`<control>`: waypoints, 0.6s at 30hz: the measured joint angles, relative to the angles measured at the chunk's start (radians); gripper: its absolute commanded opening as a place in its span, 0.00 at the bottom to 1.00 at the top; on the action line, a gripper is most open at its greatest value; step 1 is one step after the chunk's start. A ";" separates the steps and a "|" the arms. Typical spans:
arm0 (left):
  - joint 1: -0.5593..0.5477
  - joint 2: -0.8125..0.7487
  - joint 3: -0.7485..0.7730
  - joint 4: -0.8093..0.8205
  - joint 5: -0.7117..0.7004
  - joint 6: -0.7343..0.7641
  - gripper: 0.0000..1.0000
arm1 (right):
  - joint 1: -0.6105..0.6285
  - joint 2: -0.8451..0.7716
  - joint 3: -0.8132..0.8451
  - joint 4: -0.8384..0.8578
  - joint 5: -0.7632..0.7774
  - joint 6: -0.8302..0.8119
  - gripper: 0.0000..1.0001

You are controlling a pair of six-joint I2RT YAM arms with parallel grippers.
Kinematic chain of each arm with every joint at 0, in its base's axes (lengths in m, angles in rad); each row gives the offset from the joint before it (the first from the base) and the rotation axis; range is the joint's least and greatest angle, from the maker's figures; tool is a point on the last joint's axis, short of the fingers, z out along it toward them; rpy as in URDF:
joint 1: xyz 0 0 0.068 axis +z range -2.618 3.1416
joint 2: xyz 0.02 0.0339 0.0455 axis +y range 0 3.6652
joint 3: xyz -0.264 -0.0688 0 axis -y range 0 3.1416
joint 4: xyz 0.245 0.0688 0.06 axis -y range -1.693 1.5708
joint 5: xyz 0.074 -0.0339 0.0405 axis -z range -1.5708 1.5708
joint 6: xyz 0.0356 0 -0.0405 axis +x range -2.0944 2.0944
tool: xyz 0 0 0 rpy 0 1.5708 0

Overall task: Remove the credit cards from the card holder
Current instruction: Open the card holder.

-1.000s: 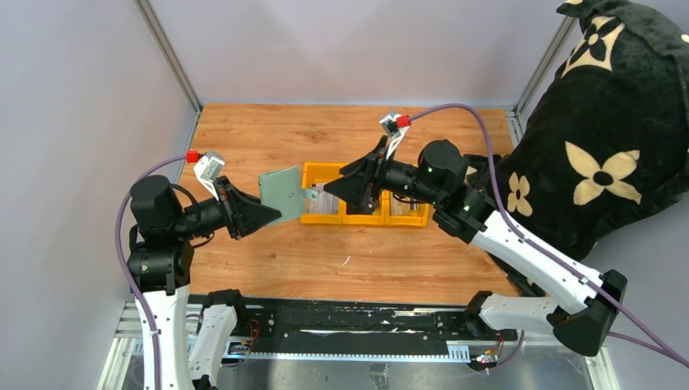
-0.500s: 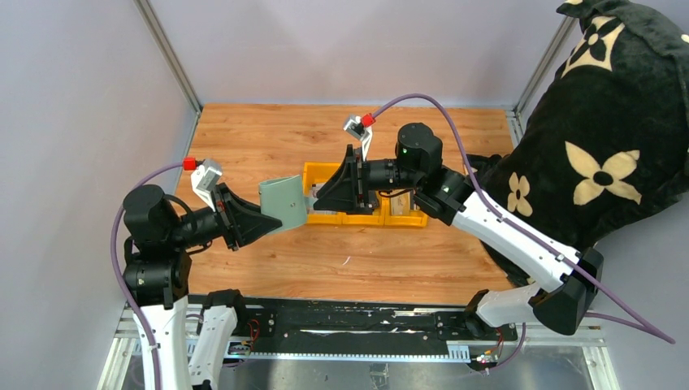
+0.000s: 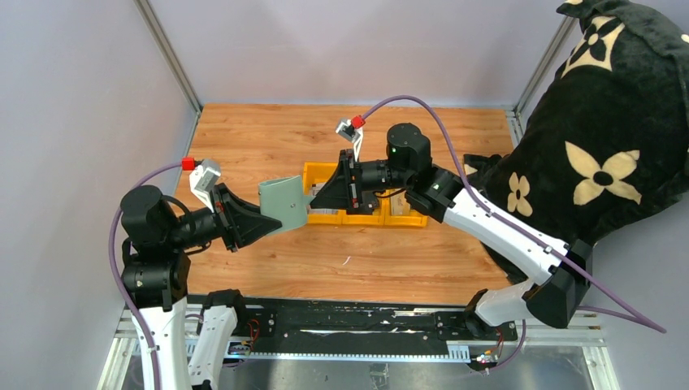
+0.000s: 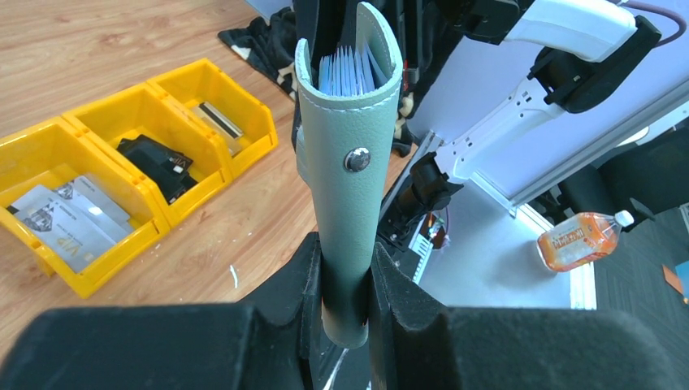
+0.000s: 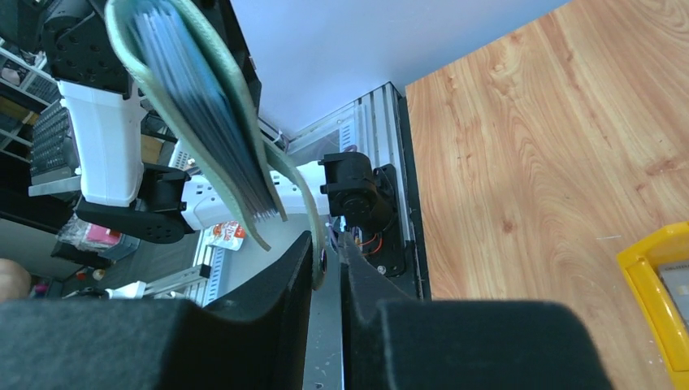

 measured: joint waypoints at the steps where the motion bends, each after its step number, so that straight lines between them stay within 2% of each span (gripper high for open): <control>1: 0.000 0.000 0.002 -0.001 0.000 0.000 0.00 | 0.000 0.005 0.000 0.000 0.001 0.002 0.12; 3: 0.000 -0.002 0.005 -0.001 0.000 -0.001 0.00 | 0.004 0.010 0.000 0.000 0.002 0.005 0.00; 4: 0.000 -0.002 0.005 0.000 0.000 -0.001 0.01 | 0.006 0.010 0.000 0.000 0.002 0.007 0.00; 6: 0.000 -0.003 0.006 -0.001 0.000 -0.001 0.12 | 0.006 0.010 0.001 0.000 0.003 0.006 0.00; 7: 0.000 -0.003 0.006 -0.001 -0.003 -0.001 0.21 | 0.006 0.008 0.001 -0.001 0.007 0.004 0.00; 10: 0.000 -0.004 0.005 0.001 -0.011 0.003 0.61 | 0.011 -0.005 0.001 -0.012 0.034 -0.018 0.00; 12: 0.000 -0.006 -0.001 0.004 -0.019 0.009 0.74 | 0.021 -0.028 0.003 -0.050 0.071 -0.053 0.00; 15: 0.000 -0.010 -0.017 0.002 -0.040 0.014 0.84 | 0.061 -0.053 0.034 -0.134 0.153 -0.137 0.00; 18: 0.000 -0.010 -0.027 0.000 -0.062 0.017 0.86 | 0.134 -0.059 0.082 -0.216 0.264 -0.235 0.00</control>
